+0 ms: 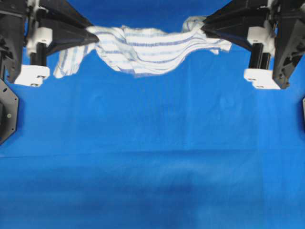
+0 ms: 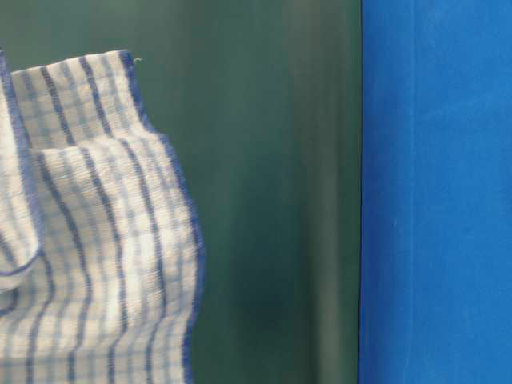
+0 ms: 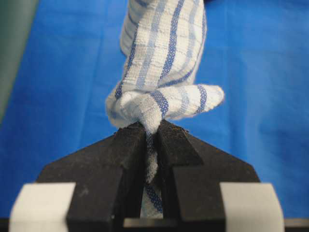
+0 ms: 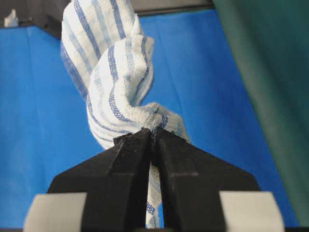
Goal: Lift the towel with both arms.
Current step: 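Lift the towel with both grippers up toward the back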
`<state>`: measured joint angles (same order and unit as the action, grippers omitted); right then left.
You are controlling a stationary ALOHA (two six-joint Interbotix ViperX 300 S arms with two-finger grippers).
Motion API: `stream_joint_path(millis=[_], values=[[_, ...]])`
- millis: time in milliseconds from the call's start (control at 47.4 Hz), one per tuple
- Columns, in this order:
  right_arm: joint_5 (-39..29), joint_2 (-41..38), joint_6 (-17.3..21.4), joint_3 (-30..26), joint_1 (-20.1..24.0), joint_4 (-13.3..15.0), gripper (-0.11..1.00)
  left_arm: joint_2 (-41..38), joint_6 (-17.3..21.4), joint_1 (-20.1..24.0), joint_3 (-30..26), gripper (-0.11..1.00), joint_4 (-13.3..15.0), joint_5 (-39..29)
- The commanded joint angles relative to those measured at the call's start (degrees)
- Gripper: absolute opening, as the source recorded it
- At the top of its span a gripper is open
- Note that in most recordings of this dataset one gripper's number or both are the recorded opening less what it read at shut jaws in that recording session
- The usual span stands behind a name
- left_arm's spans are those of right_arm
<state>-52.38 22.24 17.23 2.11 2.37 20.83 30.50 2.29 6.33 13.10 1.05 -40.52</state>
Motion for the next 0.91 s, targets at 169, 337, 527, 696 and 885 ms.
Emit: stream_joint_path(millis=[169, 337, 527, 696, 885], values=[[0.1, 0.9, -0.2, -1.3, -0.1, 0.3, 0.06, 0.6, 2.8, 0.2, -1.8, 0.03, -0.3, 0.5], [-1.4, 0.9, -1.0, -0.9, 0.0, 0.3, 0.06, 0.5, 3.2, 0.6, -1.5, 0.03, -0.3, 0.9], [-1.2, 0.9, -3.1, -0.7, 0.0, 0.3, 0.07, 0.6, 3.0, 1.5, -0.7, 0.04, -0.3, 1.0], [-0.9, 0.6, -3.1, -0.6, -0.1, 0.3, 0.19, 0.9, 2.8, 1.5, -0.5, 0.42, -0.2, 2.1], [-1.0, 0.4, -2.8, -0.2, -0.1, 1.0, 0.67, 1.1, 2.7, 1.5, -0.2, 0.89, 0.0, 2.6]])
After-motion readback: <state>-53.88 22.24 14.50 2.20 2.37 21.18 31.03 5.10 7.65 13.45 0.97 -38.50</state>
